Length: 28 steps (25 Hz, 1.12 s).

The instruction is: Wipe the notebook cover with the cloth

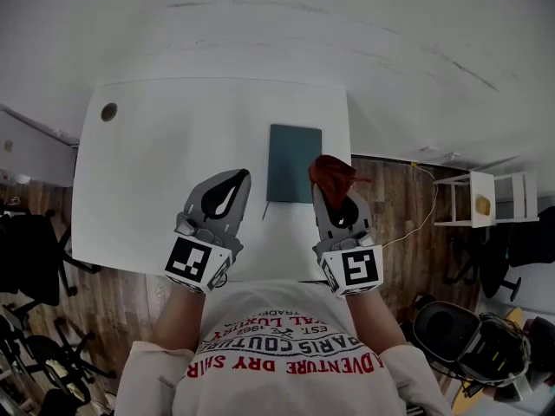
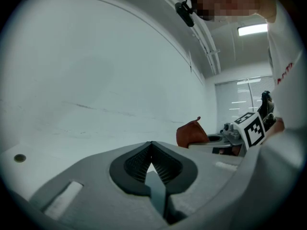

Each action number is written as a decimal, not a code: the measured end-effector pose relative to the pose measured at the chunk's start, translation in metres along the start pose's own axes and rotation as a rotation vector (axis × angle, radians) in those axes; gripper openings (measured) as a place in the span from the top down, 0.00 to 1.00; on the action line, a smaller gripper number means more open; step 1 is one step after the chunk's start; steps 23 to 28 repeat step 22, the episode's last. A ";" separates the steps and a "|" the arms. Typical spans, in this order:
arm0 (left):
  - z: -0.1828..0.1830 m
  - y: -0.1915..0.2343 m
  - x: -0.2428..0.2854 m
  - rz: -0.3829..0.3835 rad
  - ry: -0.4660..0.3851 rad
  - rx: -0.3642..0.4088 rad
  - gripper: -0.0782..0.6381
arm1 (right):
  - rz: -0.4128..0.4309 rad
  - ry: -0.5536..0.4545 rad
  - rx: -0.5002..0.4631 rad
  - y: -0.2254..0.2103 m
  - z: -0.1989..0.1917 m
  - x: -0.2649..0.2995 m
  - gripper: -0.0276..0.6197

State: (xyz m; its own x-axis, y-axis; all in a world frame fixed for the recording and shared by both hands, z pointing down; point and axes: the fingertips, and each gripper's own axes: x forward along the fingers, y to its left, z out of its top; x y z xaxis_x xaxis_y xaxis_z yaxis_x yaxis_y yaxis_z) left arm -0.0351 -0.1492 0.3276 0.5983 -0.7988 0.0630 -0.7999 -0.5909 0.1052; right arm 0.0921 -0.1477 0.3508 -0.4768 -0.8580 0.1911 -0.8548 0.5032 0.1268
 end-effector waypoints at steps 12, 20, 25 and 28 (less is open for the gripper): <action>-0.016 0.012 0.006 0.003 0.042 -0.013 0.88 | -0.012 0.050 -0.005 0.001 -0.012 0.009 0.86; -0.018 0.028 0.003 0.076 0.019 0.004 0.88 | -0.014 0.096 -0.035 0.009 -0.017 0.016 0.86; -0.021 0.031 0.003 0.093 0.019 0.011 0.88 | -0.023 0.119 -0.042 0.009 -0.022 0.016 0.86; -0.021 0.031 0.003 0.093 0.019 0.011 0.88 | -0.023 0.119 -0.042 0.009 -0.022 0.016 0.86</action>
